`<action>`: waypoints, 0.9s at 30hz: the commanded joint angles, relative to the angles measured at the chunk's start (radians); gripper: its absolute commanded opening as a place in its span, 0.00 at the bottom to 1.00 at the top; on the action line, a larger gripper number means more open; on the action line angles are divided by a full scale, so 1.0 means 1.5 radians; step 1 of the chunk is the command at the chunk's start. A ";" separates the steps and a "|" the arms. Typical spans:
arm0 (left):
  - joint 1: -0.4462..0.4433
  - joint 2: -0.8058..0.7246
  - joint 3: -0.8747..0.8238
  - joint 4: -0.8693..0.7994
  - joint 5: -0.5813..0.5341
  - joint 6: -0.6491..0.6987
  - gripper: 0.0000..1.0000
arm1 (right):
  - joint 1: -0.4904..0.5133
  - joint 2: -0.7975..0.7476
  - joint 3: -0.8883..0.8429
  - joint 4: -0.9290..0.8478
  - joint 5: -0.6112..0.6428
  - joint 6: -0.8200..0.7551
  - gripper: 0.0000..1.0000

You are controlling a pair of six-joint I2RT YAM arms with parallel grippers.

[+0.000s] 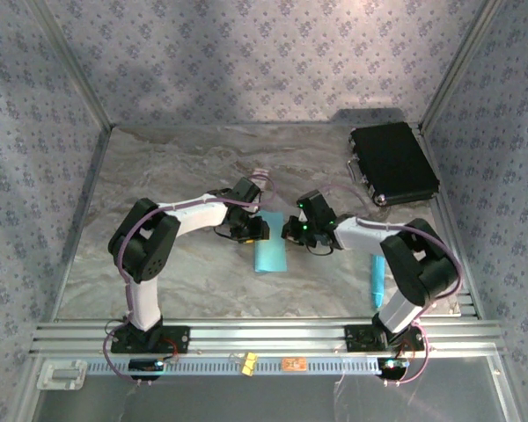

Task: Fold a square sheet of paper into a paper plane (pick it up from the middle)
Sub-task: Hold the square sheet of paper at the center of the table.

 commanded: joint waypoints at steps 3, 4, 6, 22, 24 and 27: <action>0.004 0.044 -0.009 -0.031 -0.075 0.014 0.39 | 0.014 0.043 0.038 0.017 -0.022 -0.005 0.01; 0.004 0.043 -0.010 -0.030 -0.075 0.015 0.39 | 0.015 0.049 0.042 0.019 -0.025 -0.005 0.01; 0.004 0.045 -0.009 -0.029 -0.075 0.013 0.39 | 0.017 0.063 0.047 0.018 -0.036 -0.009 0.01; 0.024 -0.030 0.040 -0.039 -0.017 0.003 0.46 | -0.034 0.076 -0.010 -0.082 -0.002 -0.107 0.01; 0.029 -0.061 0.037 -0.024 -0.001 -0.010 0.48 | -0.045 0.066 -0.010 -0.088 -0.010 -0.120 0.01; 0.030 -0.093 0.039 -0.015 0.017 -0.020 0.48 | -0.057 0.063 -0.008 -0.092 -0.025 -0.121 0.01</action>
